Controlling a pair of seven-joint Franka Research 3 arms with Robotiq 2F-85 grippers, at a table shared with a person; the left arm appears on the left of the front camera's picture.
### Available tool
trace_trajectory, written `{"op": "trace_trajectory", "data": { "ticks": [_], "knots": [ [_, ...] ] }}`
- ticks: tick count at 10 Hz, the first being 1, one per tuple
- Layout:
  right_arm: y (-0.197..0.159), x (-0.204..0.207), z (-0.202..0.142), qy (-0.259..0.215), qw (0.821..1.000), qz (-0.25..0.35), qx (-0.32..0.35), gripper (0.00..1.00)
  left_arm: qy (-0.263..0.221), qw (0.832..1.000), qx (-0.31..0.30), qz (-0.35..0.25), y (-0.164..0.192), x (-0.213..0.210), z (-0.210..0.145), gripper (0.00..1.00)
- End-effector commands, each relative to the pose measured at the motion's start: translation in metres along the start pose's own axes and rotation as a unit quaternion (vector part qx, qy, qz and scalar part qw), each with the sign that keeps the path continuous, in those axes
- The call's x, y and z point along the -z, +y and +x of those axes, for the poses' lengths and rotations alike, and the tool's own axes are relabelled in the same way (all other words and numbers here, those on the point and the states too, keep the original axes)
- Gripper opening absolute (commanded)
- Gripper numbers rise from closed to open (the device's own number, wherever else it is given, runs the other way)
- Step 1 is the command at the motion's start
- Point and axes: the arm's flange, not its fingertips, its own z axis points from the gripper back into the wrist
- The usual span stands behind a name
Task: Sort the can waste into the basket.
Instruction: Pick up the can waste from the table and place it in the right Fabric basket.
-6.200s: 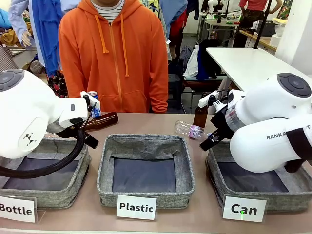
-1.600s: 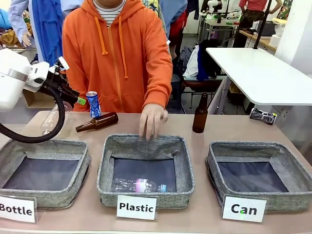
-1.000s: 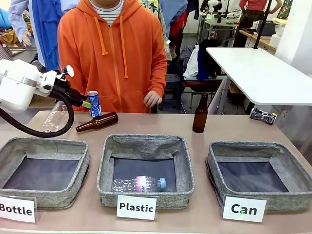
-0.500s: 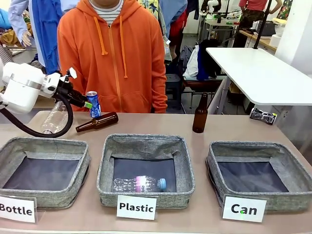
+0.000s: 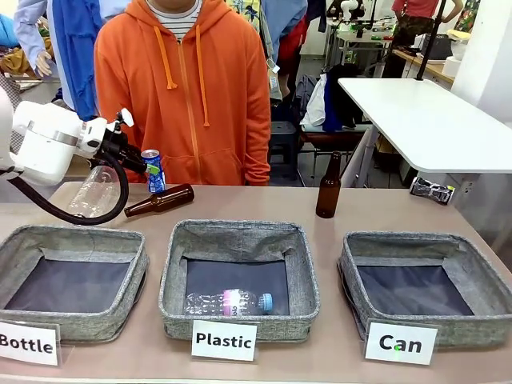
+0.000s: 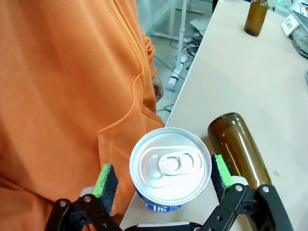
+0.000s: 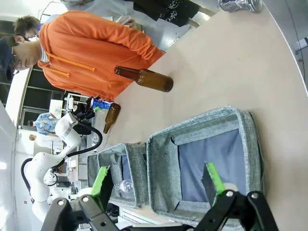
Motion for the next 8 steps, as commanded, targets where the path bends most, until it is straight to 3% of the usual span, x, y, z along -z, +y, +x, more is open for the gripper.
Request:
{"op": "trace_trajectory", "data": {
  "ticks": [1, 2, 3, 4, 5, 6, 8],
  "knots": [
    [-0.001, 0.001, 0.004, -0.009, 1.0, 0.013, -0.011, 1.0, -0.016, 1.0, 0.01, -0.001, 0.005, 0.0, 0.0, 1.0],
    [-0.001, 0.001, 0.004, -0.009, 1.0, 0.013, -0.011, 1.0, -0.009, 1.0, 0.008, -0.002, 0.005, 0.0, -0.001, 0.41],
    [-0.001, 0.001, 0.004, -0.009, 1.0, 0.013, -0.011, 1.0, -0.009, 1.0, 0.008, -0.003, 0.005, 0.0, -0.001, 0.4],
    [-0.001, 0.001, 0.004, -0.009, 1.0, 0.013, -0.011, 1.0, -0.01, 1.0, 0.01, -0.004, 0.004, 0.0, -0.001, 0.0],
    [-0.001, 0.001, 0.004, -0.009, 1.0, 0.013, -0.011, 1.0, -0.012, 1.0, 0.014, -0.006, 0.001, -0.002, 0.0, 0.35],
    [-0.001, 0.001, 0.004, -0.009, 1.0, 0.013, -0.011, 1.0, -0.015, 0.999, 0.02, -0.021, -0.005, -0.005, 0.001, 0.0],
    [-0.001, 0.001, 0.004, -0.009, 1.0, 0.013, -0.011, 1.0, -0.031, 0.998, 0.043, -0.04, -0.037, -0.035, 0.013, 0.0]
  ]
}}
